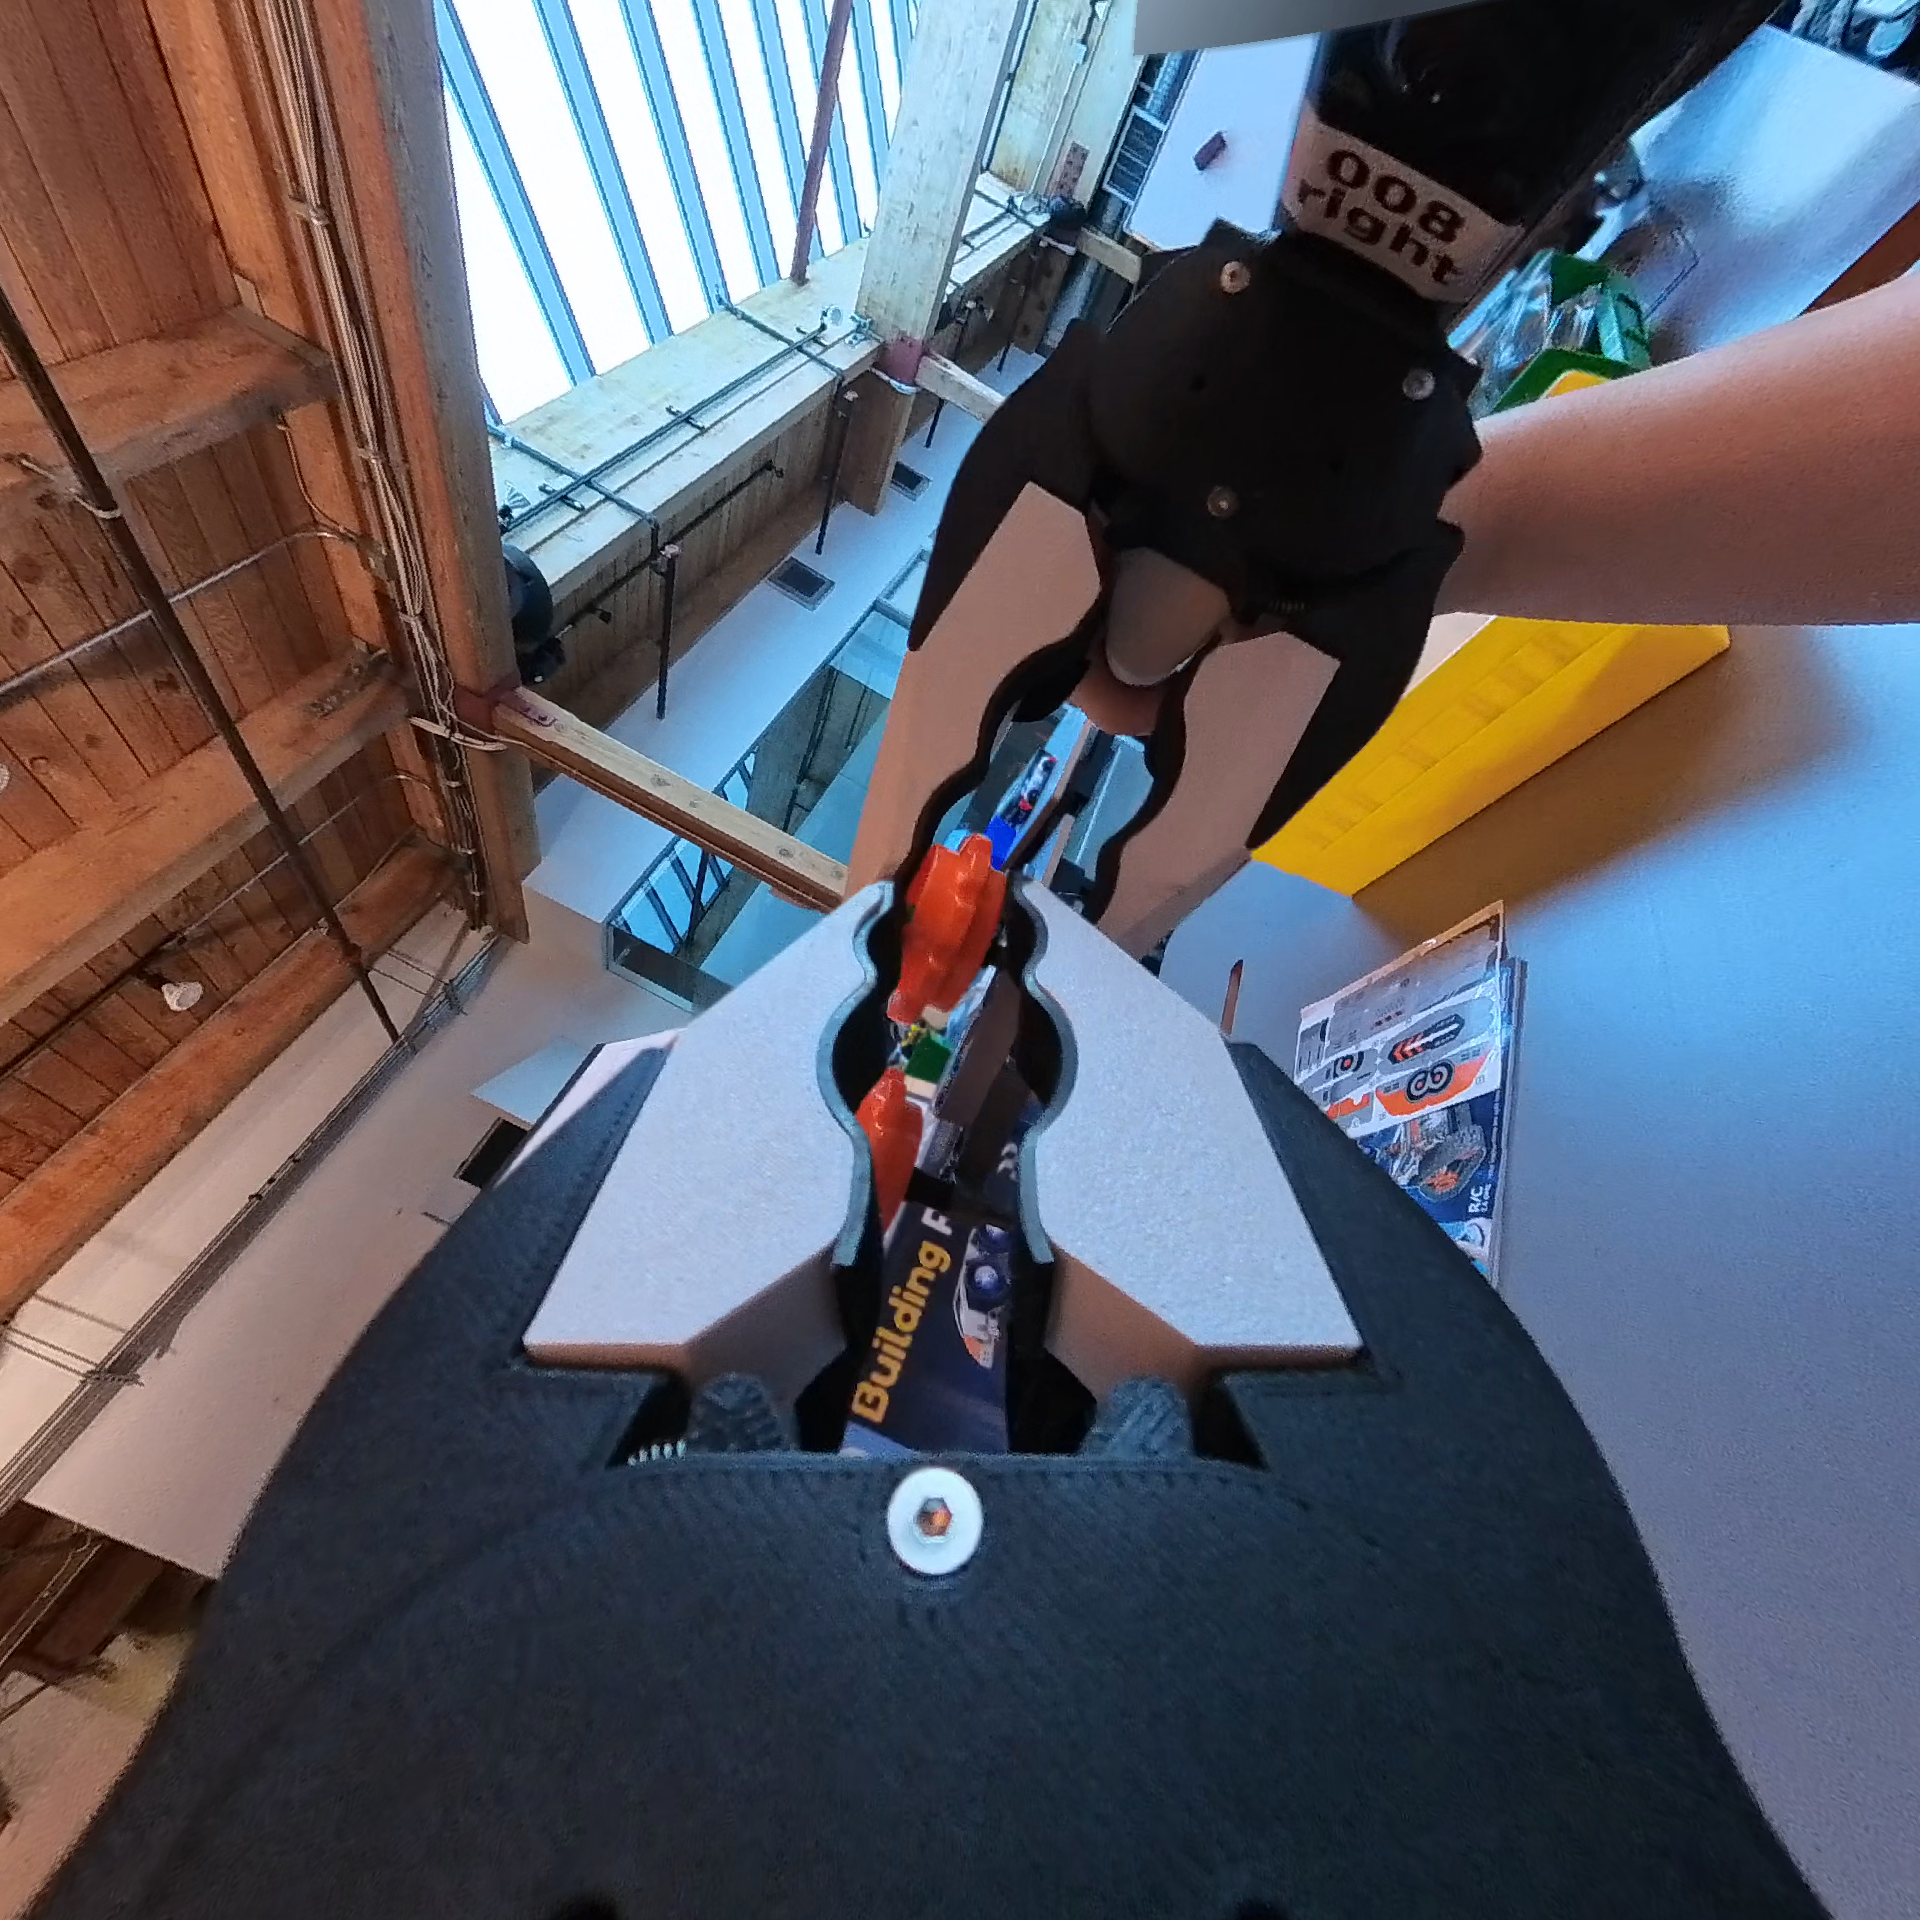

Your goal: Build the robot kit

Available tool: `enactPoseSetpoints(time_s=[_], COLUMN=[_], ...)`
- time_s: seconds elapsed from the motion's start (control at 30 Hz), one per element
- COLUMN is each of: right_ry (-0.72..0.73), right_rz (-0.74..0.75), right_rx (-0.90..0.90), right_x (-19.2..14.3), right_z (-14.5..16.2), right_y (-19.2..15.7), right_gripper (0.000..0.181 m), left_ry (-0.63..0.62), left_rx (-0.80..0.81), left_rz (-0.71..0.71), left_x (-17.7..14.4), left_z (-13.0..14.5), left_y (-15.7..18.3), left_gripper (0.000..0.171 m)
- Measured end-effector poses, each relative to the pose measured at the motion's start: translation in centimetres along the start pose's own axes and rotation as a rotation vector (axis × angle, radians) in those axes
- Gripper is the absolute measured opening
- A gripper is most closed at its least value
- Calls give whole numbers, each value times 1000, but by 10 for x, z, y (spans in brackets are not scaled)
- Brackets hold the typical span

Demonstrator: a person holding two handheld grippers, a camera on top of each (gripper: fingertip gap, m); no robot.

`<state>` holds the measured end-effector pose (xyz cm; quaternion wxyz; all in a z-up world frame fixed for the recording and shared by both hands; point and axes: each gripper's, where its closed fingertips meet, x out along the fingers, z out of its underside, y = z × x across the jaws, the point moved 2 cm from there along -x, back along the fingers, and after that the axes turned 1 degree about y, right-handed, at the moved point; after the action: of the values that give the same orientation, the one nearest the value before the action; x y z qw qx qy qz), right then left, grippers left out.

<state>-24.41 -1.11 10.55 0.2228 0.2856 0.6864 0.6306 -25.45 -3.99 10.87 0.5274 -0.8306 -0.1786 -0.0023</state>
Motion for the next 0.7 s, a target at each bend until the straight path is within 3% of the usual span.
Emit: enactPoseSetpoints(time_s=[0.3, 0.43, 0.53, 0.7], right_ry=[-11, -24, -22, -65], right_rz=[-65, -64, -73, -95], right_rx=[93, 108, 118, 121], right_x=[2, 2, 2, 4], right_z=[5, 7, 6, 13], right_y=[-7, -5, -6, -10], right_gripper=[35, 35, 35, 35], left_ry=[-26, -17, -72, -148], left_rx=[-71, -136, -54, 96], left_rz=[19, 83, 101, 58], left_x=[5, -2, -4, 2], left_z=[7, 8, 16, 26], left_y=[1, -1, 3, 8], left_gripper=[18, 30, 40, 36])
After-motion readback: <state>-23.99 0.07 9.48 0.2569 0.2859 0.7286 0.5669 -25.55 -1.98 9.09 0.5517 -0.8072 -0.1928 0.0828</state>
